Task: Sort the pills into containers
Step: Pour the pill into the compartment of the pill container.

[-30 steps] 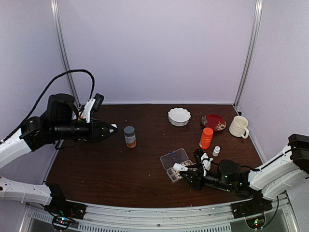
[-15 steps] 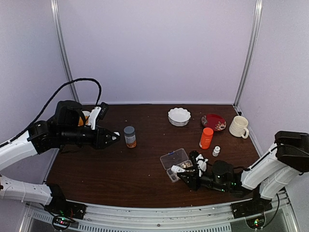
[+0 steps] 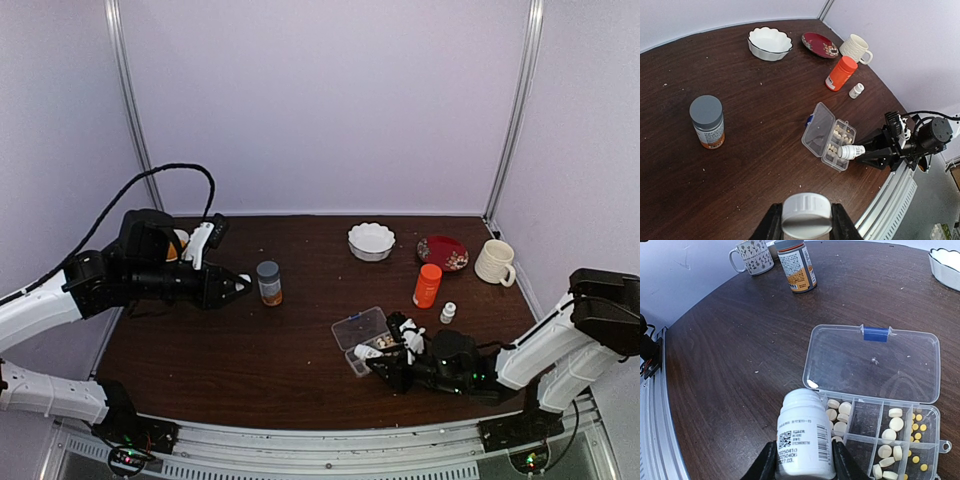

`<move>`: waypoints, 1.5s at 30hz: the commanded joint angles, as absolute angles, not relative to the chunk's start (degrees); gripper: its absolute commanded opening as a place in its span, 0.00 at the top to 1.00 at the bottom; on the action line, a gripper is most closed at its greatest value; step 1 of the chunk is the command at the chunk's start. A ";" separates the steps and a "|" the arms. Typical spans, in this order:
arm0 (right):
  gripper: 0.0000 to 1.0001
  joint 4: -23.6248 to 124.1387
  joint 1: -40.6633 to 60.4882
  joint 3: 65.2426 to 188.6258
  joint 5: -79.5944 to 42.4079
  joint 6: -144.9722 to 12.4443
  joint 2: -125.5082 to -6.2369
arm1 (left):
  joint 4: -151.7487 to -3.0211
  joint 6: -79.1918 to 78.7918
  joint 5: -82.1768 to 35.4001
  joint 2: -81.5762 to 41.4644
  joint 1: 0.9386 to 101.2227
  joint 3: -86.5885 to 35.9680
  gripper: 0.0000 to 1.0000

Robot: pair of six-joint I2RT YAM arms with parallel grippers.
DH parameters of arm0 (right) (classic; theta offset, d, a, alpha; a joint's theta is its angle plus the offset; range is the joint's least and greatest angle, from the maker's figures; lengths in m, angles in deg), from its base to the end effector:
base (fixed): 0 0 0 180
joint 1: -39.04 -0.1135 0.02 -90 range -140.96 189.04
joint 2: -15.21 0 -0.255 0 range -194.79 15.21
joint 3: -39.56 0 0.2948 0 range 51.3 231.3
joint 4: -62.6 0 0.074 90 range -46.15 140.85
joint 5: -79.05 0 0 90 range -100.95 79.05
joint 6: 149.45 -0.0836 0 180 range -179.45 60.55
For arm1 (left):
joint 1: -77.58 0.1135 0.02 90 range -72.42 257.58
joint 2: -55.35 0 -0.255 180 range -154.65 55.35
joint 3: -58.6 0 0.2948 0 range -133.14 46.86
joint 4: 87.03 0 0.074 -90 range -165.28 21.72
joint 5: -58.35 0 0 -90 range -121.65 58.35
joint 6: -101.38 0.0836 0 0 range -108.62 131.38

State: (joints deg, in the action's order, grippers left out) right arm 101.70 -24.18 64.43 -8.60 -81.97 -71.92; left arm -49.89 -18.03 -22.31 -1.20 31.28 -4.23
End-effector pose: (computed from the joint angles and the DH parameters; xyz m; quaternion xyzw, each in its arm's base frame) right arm 0.1334 0.2567 0.0453 -0.2796 0.7863 0.3621 0.4152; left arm 0.2022 -0.2312 0.2782 0.1671 0.8516 -0.3577 0.3449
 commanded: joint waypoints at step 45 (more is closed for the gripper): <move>1.00 86.50 -23.74 70.36 -7.92 -79.97 -67.65 | -52.34 -16.56 -20.40 -3.60 31.61 -4.38 1.00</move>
